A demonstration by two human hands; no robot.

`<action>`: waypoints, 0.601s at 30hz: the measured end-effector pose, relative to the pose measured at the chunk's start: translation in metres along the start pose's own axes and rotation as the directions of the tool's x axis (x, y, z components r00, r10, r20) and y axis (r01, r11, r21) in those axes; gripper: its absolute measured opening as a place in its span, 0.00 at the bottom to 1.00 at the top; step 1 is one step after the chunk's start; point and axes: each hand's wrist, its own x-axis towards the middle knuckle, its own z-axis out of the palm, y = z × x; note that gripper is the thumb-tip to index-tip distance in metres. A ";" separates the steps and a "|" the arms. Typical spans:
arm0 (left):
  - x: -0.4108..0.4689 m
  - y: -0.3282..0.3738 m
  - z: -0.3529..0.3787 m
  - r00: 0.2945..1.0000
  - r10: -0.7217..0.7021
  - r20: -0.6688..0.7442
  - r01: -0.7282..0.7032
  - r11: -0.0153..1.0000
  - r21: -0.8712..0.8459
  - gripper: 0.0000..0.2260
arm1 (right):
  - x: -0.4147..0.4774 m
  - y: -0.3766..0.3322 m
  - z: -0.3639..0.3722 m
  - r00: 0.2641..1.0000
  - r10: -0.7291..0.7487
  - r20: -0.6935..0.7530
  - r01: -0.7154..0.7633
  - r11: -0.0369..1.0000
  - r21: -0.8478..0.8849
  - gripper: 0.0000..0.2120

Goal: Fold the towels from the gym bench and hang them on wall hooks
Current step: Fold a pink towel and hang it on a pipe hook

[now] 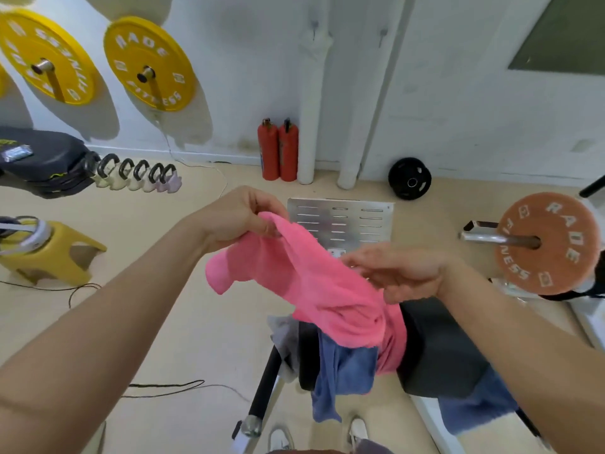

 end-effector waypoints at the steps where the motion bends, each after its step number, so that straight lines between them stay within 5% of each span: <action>1: 0.005 0.006 0.002 0.999 0.035 0.014 -0.035 0.999 0.004 0.11 | 0.004 0.000 0.005 0.998 -0.034 0.056 0.033 0.999 0.012 0.33; 3: 0.015 0.018 0.007 0.997 0.065 0.045 -0.066 0.997 0.042 0.14 | 0.011 -0.007 0.013 0.988 -0.099 0.116 0.099 0.995 0.006 0.29; 5: 0.030 0.029 0.014 0.996 0.050 0.080 -0.069 0.965 0.254 0.17 | 0.011 -0.016 0.017 0.987 -0.123 0.103 0.134 0.985 -0.108 0.22; 8: 0.052 0.032 0.020 0.993 -0.051 0.111 -0.054 0.634 0.771 0.14 | 0.002 -0.030 -0.002 0.995 -0.097 0.030 0.102 0.960 -0.260 0.11; 10: 0.066 0.025 0.018 0.995 -0.102 0.020 0.026 0.437 0.899 0.11 | -0.003 -0.038 -0.028 0.999 -0.027 -0.046 0.005 0.911 -0.413 0.10; 14: 0.104 0.008 0.014 0.954 0.003 -0.301 0.297 0.149 0.943 0.04 | 0.005 -0.035 -0.075 0.879 0.219 -0.424 -0.476 0.472 -0.742 0.11; 16: 0.122 0.006 0.009 0.881 0.132 -0.455 0.423 0.213 0.881 0.02 | 0.011 -0.036 -0.095 0.838 0.082 -0.539 -0.526 0.380 -0.761 0.09; 18: 0.131 0.007 0.000 0.785 0.234 -0.573 0.491 0.328 0.807 0.04 | 0.002 -0.041 -0.117 0.771 -0.251 -0.586 -0.451 0.434 -0.780 0.06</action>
